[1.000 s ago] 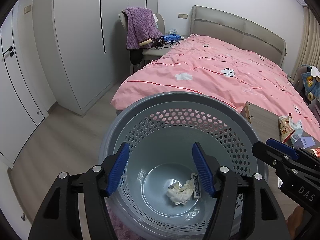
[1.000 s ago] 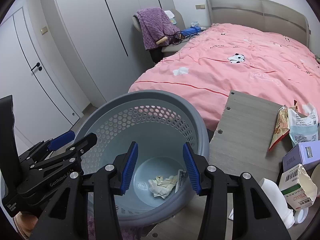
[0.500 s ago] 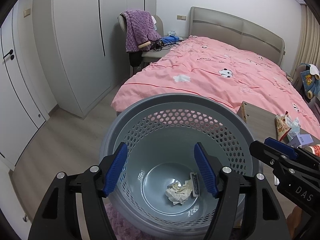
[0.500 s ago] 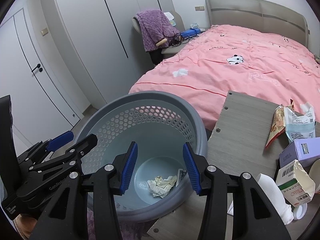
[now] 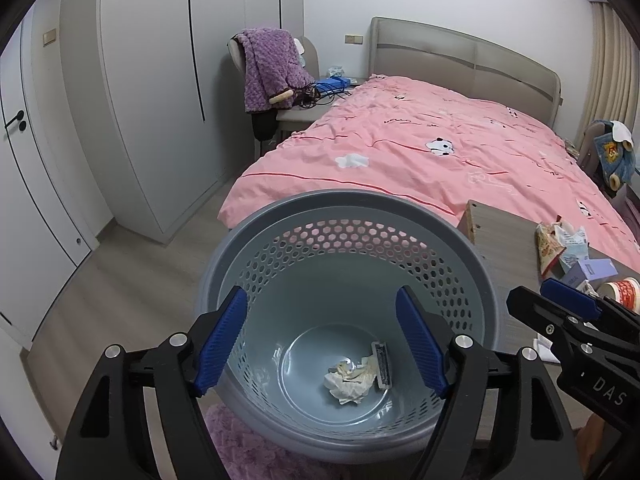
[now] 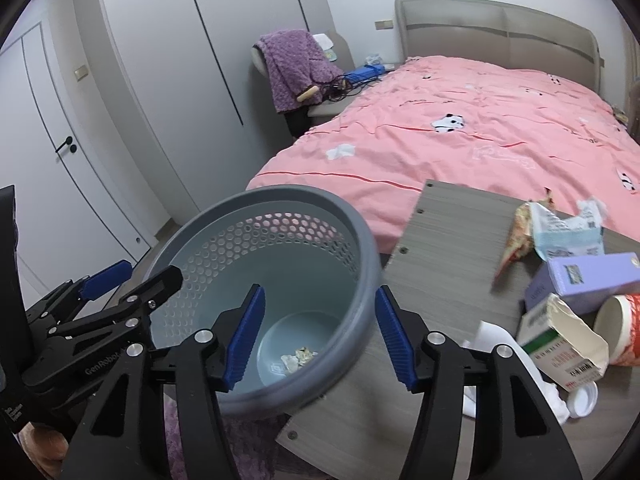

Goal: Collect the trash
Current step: 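Move both grippers back over the table toward the remaining trash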

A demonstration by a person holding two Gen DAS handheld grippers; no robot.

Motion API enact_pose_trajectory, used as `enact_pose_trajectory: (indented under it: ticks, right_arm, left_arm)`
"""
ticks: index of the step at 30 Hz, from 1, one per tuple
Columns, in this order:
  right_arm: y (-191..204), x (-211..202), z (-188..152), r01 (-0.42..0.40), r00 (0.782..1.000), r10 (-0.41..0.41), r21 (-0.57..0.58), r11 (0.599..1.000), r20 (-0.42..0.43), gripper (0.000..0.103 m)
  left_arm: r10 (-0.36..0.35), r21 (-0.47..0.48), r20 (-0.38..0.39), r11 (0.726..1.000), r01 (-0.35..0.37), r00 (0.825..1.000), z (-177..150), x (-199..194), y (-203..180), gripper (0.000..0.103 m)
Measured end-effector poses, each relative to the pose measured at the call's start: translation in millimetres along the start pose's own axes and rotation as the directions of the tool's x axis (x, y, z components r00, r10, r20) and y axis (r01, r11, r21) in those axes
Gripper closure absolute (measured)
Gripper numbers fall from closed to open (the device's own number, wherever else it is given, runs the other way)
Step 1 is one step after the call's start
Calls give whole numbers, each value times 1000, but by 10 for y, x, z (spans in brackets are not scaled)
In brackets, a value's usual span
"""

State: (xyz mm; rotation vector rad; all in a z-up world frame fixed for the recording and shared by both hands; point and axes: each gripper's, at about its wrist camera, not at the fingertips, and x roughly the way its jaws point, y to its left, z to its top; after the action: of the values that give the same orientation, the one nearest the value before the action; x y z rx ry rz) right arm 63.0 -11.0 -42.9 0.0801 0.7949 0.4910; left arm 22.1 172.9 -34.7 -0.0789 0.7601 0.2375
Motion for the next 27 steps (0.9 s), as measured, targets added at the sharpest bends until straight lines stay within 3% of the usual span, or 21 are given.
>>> enact_pose_trajectory:
  ticks: [10,27]
  right_arm:
    - [-336,-349,-207,98,995,-100,67,993,27,36]
    - [-1050,-1032,-651,265,957,-283,208,942,64,27]
  left_arm:
    - [-78,42,1,996,78,997,-77,-149,-277,28]
    - [-213,159,-47,963,218,976,-258,-315,-1025,27]
